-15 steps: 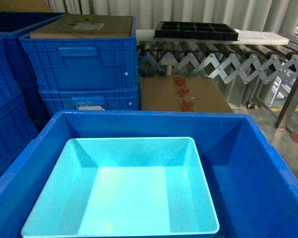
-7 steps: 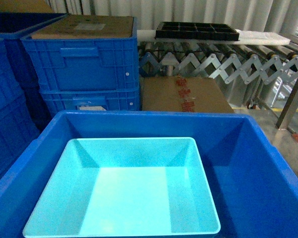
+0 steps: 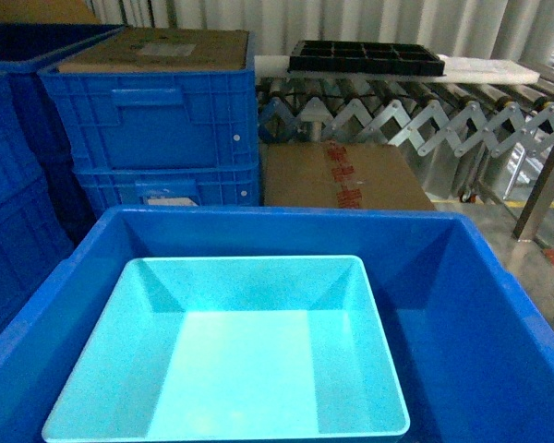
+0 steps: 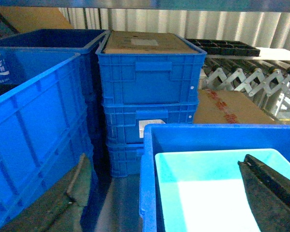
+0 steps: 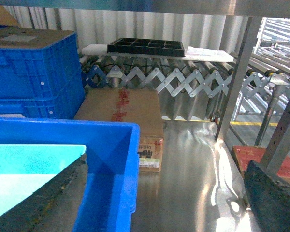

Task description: Stack blue boxes stably on right

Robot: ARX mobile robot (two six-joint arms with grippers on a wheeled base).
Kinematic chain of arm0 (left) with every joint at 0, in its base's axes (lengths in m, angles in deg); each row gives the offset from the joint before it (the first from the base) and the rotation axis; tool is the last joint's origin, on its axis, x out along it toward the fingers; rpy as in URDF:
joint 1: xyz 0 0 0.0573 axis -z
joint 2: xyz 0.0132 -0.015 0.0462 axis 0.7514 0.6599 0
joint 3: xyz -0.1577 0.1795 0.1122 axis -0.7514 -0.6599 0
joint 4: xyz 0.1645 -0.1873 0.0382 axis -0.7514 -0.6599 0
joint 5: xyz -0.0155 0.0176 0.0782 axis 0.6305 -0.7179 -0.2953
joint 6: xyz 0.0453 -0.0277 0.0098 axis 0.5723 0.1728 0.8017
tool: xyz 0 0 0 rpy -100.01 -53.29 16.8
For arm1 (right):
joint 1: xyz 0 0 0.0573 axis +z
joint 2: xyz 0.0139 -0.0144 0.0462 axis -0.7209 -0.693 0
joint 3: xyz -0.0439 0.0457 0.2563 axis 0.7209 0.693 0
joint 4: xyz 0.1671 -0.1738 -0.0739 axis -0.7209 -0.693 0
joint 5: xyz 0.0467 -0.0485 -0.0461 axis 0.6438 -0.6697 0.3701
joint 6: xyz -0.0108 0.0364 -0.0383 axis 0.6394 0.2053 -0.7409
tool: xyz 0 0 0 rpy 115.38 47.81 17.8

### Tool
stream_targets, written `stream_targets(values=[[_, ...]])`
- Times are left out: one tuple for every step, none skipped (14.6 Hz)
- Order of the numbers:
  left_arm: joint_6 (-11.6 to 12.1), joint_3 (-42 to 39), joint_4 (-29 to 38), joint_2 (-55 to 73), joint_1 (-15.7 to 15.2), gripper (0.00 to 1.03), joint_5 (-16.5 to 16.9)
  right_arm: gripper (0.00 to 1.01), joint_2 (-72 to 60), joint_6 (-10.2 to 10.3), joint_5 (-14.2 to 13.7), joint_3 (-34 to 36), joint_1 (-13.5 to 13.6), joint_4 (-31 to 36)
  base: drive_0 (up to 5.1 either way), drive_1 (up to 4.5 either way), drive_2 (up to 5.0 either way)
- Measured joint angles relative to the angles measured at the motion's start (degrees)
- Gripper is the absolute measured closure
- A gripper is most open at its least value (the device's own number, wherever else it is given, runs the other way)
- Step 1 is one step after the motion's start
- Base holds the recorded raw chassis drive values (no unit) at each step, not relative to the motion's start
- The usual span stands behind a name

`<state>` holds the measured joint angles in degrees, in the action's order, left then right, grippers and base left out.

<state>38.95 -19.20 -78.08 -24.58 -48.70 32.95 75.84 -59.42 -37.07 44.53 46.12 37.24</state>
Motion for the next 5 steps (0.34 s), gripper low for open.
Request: stream_targets(values=[[0.0, 0.0, 0.0, 0.0, 0.0, 0.04, 0.0, 0.01, 0.0, 0.0, 0.0, 0.0, 0.0, 0.0, 0.0, 0.00, 0.0], [0.0, 0.0, 0.0, 0.0, 0.0, 0.06, 0.0, 0.04, 0.0, 0.0, 0.0, 0.0, 0.0, 0.0, 0.0, 0.00, 0.0], [0.0, 0.0, 0.0, 0.0, 0.0, 0.05, 0.0, 0.03, 0.0, 0.0, 0.0, 0.0, 0.0, 0.0, 0.0, 0.00, 0.0], [0.0, 0.0, 0.0, 0.0, 0.0, 0.05, 0.0, 0.03, 0.0, 0.0, 0.0, 0.0, 0.0, 0.0, 0.0, 0.00, 0.0], [0.0, 0.0, 0.0, 0.0, 0.0, 0.05, 0.0, 0.03, 0.0, 0.0, 0.0, 0.0, 0.0, 0.0, 0.0, 0.00, 0.0]])
